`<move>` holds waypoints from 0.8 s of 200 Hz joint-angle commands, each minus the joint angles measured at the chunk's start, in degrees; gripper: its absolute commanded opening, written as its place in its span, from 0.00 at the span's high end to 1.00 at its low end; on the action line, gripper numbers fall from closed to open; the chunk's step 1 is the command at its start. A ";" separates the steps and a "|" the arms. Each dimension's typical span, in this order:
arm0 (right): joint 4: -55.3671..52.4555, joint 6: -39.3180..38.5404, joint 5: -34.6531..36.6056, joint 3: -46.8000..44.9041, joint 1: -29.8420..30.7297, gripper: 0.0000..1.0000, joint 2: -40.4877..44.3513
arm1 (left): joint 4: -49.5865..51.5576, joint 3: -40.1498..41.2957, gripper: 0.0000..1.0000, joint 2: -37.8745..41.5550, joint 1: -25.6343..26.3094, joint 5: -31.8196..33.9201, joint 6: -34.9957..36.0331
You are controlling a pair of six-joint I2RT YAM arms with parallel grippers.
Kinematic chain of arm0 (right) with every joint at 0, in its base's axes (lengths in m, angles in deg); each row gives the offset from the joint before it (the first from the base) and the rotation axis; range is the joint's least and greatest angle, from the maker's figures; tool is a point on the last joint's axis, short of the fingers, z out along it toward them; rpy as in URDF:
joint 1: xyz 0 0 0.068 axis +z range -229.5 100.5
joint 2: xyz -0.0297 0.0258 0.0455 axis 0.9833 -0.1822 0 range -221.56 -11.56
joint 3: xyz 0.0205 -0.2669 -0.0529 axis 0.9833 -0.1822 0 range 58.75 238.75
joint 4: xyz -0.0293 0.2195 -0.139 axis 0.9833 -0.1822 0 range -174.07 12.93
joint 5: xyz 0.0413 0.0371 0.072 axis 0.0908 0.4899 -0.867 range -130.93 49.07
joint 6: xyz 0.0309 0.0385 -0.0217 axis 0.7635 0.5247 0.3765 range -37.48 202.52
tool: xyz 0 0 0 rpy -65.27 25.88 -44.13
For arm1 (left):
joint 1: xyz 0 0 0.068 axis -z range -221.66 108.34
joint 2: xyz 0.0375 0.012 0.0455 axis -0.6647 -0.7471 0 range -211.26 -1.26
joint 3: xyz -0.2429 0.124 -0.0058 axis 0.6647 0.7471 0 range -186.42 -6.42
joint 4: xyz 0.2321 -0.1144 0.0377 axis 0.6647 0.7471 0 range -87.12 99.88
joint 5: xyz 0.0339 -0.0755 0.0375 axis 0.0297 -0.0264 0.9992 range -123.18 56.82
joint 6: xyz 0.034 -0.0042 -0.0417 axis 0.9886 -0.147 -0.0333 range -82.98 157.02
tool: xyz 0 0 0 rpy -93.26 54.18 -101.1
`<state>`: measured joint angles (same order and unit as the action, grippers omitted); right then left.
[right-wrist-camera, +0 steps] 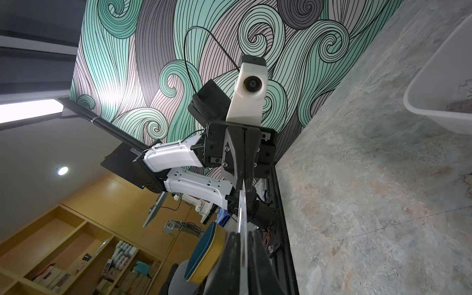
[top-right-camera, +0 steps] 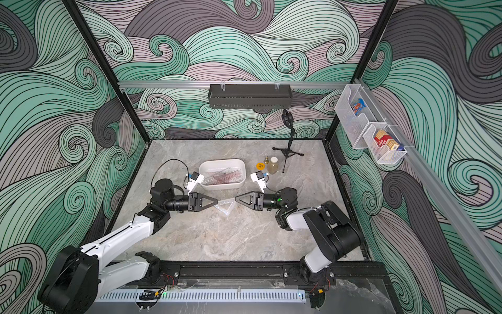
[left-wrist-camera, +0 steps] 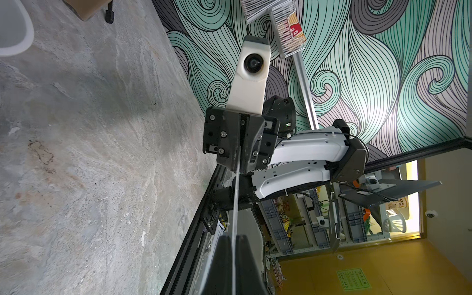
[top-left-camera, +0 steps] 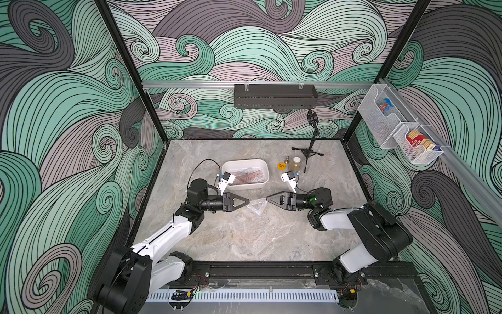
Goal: Put the scattered rulers into the storage box
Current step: Pick up the ruler from the center of the board, then place the ruler in the storage box.
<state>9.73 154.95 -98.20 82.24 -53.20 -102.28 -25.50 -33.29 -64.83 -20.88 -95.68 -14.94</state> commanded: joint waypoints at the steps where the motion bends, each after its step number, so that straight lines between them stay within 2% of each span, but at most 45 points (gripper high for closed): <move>1: 5.84 2.00 -1.12 0.26 0.68 1.00 -0.45 | -0.68 0.17 1.00 0.29 0.04 -0.21 0.53; 25: -3.04 -4.08 -0.62 1.81 0.50 1.00 0.10 | 5.59 -1.78 1.00 0.13 -0.17 1.65 5.85; 31: -8.41 -7.99 -0.25 2.73 0.29 1.00 0.39 | 9.33 -2.96 0.86 -0.13 -0.33 2.88 8.65; 38: -16.23 -14.18 0.67 4.46 -0.13 1.00 0.83 | 14.86 -4.85 0.60 -0.59 -0.71 4.77 12.46; 42: -22.89 -18.57 1.54 5.94 -0.51 1.00 0.88 | 18.24 -6.01 0.49 -0.89 -1.03 6.06 14.60; 53: -39.94 -30.53 6.01 11.06 -1.33 1.00 0.46 | 27.30 -9.45 0.30 -1.98 -2.15 11.55 20.15; 60: -47.12 -35.75 9.24 14.41 -1.65 1.00 -0.82 | 32.23 -11.65 0.24 -2.57 -3.05 15.70 22.79; 69: -52.32 -39.04 11.96 18.90 -2.02 1.00 -3.55 | 36.47 -13.76 0.22 -3.25 -4.06 21.34 24.42; 82: -54.06 -38.31 16.40 24.95 -2.22 1.00 -8.30 | 39.90 -15.29 0.21 -3.51 -5.48 28.81 25.12; 110: -47.48 -27.52 29.37 32.53 -0.51 1.00 -15.57 | 40.84 -14.64 0.21 -2.34 -7.94 40.12 24.95; 140: -44.72 -23.76 42.75 38.94 4.06 1.00 -20.25 | 42.18 -14.44 0.21 -2.05 -9.52 46.56 25.34; 160: -44.14 -22.93 45.79 43.23 6.78 1.00 -24.11 | 42.54 -14.52 0.21 -3.23 -9.53 46.53 25.44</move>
<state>-36.19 129.70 -62.38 120.64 -49.83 -123.76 14.00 -47.48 -67.80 -30.08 -54.28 8.42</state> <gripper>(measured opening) 0.053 0.791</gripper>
